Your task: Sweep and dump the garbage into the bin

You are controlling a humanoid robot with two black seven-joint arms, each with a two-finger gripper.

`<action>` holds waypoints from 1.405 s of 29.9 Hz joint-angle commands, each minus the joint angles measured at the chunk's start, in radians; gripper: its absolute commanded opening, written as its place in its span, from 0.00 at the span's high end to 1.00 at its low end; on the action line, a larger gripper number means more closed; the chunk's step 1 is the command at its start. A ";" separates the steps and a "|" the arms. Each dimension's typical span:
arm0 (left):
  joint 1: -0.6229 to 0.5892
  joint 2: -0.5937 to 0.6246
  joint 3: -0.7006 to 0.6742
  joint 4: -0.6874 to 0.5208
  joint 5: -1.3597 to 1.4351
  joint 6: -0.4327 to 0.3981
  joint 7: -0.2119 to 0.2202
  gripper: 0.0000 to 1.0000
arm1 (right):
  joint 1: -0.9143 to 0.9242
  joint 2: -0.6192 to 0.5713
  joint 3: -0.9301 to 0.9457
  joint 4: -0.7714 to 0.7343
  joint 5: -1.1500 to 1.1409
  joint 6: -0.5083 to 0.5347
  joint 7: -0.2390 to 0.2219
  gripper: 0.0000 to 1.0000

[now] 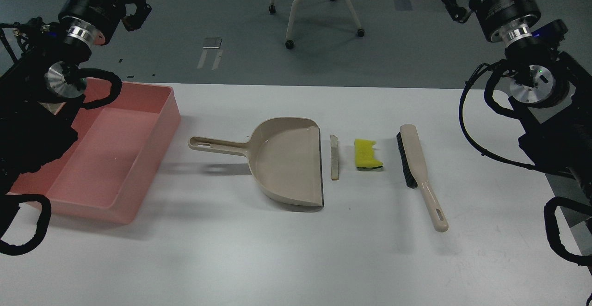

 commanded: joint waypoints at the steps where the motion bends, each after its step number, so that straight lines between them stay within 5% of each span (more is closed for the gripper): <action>1: 0.001 0.000 0.002 0.000 0.000 0.014 -0.005 0.02 | 0.000 0.002 0.022 -0.004 0.000 0.002 -0.002 0.00; 20: 0.003 -0.024 -0.018 0.101 -0.009 0.029 -0.015 0.02 | -0.013 -0.005 0.017 -0.004 -0.015 0.005 -0.003 0.00; 42: 0.004 -0.028 -0.018 0.058 -0.011 -0.047 -0.013 0.02 | -0.021 -0.038 0.005 0.034 -0.023 -0.008 -0.008 0.00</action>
